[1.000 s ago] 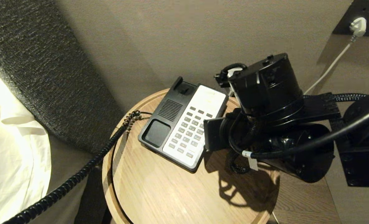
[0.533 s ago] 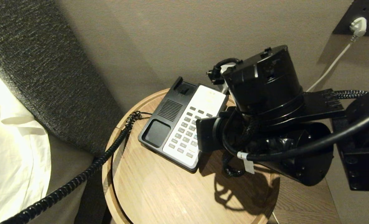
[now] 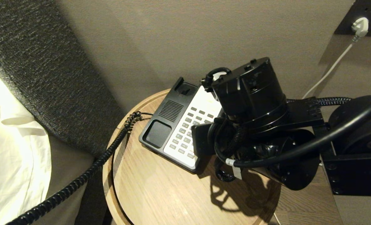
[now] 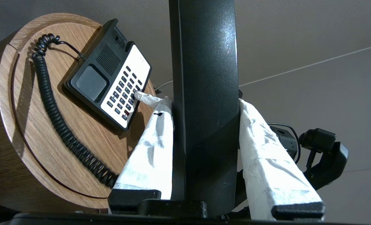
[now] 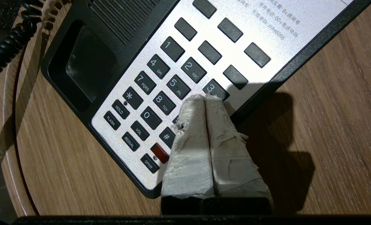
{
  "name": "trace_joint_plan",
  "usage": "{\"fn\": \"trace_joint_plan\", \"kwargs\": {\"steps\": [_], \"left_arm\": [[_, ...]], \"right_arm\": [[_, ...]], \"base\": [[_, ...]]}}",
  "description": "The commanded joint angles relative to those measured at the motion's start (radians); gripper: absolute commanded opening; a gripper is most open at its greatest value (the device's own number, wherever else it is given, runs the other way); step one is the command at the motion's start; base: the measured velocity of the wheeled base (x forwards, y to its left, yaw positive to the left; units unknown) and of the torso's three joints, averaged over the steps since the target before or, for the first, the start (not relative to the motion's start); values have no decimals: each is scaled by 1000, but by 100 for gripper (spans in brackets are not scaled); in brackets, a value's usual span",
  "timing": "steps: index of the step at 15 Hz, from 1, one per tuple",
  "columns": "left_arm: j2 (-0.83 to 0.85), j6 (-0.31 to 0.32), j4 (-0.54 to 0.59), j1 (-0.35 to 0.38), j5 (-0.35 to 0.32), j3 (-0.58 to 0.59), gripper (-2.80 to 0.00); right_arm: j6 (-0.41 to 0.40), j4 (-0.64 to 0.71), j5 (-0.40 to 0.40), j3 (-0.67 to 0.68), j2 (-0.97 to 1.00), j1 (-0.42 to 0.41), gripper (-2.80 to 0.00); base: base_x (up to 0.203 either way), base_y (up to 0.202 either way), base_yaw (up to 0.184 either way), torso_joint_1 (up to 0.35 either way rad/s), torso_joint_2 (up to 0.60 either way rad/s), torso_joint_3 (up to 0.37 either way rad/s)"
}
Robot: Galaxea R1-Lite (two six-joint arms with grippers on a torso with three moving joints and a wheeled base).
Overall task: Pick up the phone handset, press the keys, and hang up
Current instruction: Dial the number
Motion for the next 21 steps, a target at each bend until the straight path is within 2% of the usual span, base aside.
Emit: {"fn": "trace_joint_plan", "kwargs": {"steps": [1, 21], "left_arm": [[-2, -6, -1, 0, -1, 0, -280], [-7, -6, -1, 0, -1, 8, -280]], "right_arm": [[2, 0, -3, 0, 1, 0, -280], [24, 1, -9, -5, 9, 0, -280]], "base": [[0, 0, 0, 0, 0, 0], [0, 0, 0, 0, 0, 0]]}}
